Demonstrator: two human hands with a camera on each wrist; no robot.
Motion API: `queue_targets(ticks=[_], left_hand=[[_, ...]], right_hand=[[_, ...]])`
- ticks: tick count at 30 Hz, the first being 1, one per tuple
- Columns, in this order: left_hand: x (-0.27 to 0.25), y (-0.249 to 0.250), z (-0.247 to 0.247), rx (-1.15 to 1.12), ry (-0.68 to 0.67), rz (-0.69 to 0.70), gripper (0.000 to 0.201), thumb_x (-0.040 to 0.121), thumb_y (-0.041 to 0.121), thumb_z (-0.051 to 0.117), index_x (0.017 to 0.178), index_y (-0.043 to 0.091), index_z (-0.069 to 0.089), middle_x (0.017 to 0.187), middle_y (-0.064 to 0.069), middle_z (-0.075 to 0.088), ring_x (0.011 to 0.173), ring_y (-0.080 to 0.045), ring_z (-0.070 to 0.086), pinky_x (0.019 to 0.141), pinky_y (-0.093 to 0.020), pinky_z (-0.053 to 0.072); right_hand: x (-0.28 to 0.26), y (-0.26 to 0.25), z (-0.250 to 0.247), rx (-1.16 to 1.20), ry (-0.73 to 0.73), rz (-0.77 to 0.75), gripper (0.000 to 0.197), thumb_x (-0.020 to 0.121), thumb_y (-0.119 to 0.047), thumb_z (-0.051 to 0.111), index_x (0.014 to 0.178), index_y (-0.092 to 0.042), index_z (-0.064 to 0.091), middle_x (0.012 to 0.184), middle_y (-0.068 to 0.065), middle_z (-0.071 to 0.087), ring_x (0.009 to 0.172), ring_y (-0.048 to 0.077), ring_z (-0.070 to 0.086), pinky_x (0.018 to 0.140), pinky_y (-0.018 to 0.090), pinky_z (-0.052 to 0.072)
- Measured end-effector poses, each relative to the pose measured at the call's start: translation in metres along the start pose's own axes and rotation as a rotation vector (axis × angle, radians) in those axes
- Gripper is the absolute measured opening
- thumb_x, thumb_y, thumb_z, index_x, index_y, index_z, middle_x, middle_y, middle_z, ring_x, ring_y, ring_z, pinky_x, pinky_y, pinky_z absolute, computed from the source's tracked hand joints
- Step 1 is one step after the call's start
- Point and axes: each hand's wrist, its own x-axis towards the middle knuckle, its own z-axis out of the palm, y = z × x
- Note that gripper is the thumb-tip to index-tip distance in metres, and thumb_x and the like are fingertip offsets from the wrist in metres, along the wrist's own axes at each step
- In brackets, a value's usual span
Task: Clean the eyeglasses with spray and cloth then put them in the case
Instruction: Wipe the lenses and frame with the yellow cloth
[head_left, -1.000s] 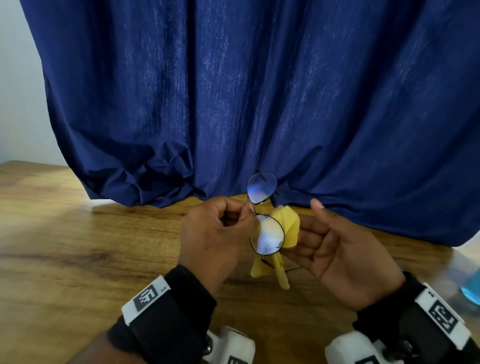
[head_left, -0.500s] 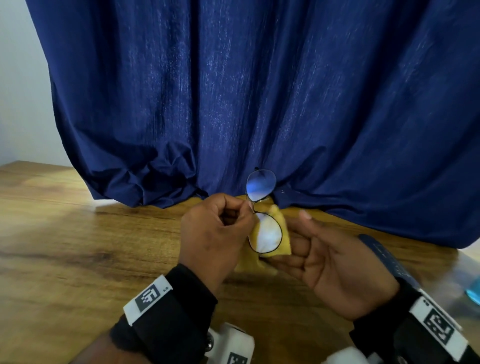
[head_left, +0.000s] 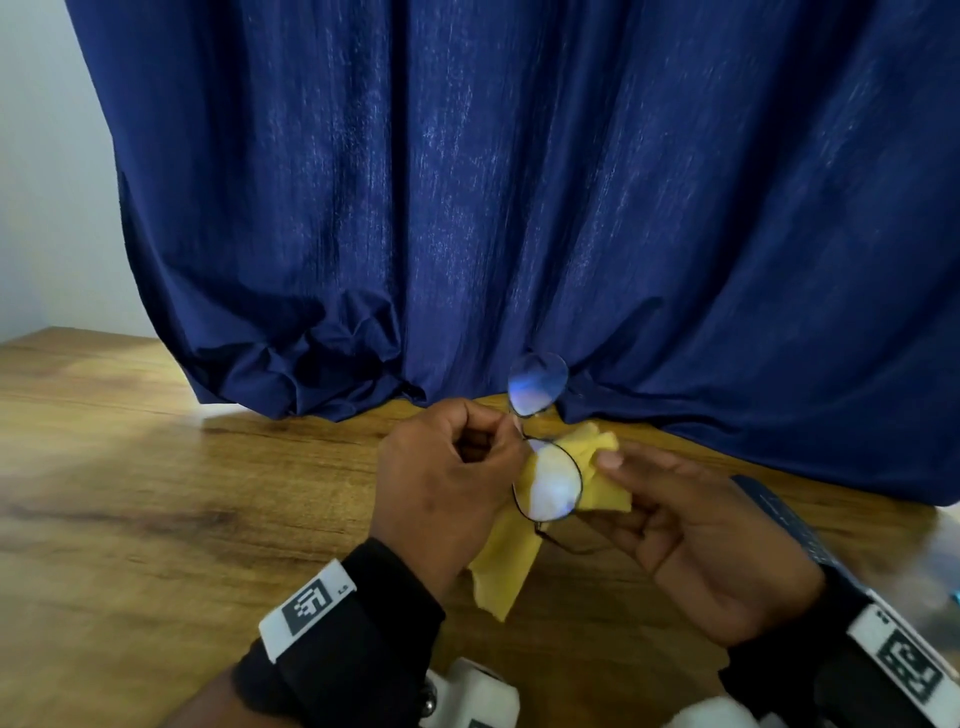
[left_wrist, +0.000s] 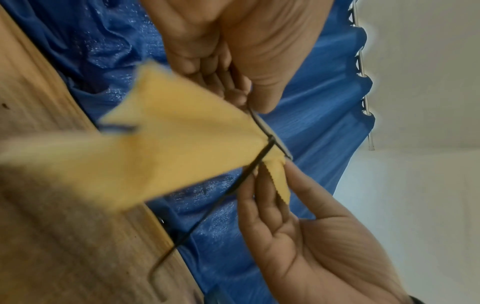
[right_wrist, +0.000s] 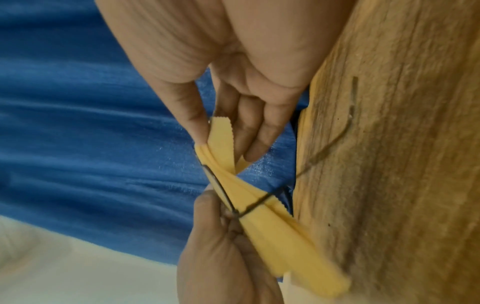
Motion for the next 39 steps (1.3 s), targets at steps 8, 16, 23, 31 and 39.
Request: queue_targets(ticks=[8,16,23,31,39], left_hand=[[-0.01,0.002,0.008,0.034,-0.163,0.059,0.009,0.084,0.02,0.075,0.076,0.019,0.076,0.071,0.008,0.077,0.062,-0.002,0.07,0.055,-0.011,0.052],[-0.006,-0.001,0.006,0.014,-0.187,0.043,0.007,0.082,0.016,0.077,0.076,0.017,0.076,0.071,0.005,0.077,0.06,0.001,0.067,0.055,-0.014,0.052],[-0.005,-0.001,0.004,0.044,-0.172,0.074,0.01,0.082,0.015,0.077,0.074,0.019,0.076,0.07,0.011,0.075,0.058,0.005,0.065,0.053,-0.007,0.047],[-0.003,-0.001,0.002,-0.012,-0.169,0.094,0.01,0.087,0.015,0.075,0.077,0.014,0.076,0.07,0.003,0.077,0.059,0.0,0.067,0.053,-0.012,0.048],[-0.007,0.0,0.004,-0.048,-0.229,0.065,0.009,0.088,0.018,0.073,0.081,0.018,0.077,0.074,0.003,0.078,0.061,-0.001,0.068,0.055,-0.01,0.051]], right_hand=[[0.003,-0.009,-0.008,0.205,0.08,-0.092,0.033,0.083,-0.018,0.055,0.101,-0.004,0.078,0.11,0.016,0.075,0.101,0.027,0.074,0.087,0.035,0.059],[-0.007,-0.019,-0.007,0.071,0.024,-0.091,0.049,0.097,-0.034,0.041,0.131,-0.007,0.063,0.124,0.025,0.067,0.12,0.039,0.063,0.11,0.056,0.04],[-0.001,-0.009,-0.006,0.006,0.011,-0.111,0.059,0.082,-0.033,0.068,0.138,-0.021,0.056,0.13,0.026,0.063,0.124,0.039,0.059,0.105,0.051,0.047],[0.0,-0.024,-0.019,0.025,0.203,-0.315,0.044,0.085,-0.01,0.064,0.129,-0.015,0.064,0.115,0.013,0.074,0.104,0.026,0.072,0.091,0.044,0.058],[-0.01,-0.041,-0.022,-0.106,0.447,-0.442,0.015,0.09,0.0,0.064,0.096,-0.008,0.075,0.098,0.017,0.077,0.089,0.026,0.073,0.089,0.044,0.058]])
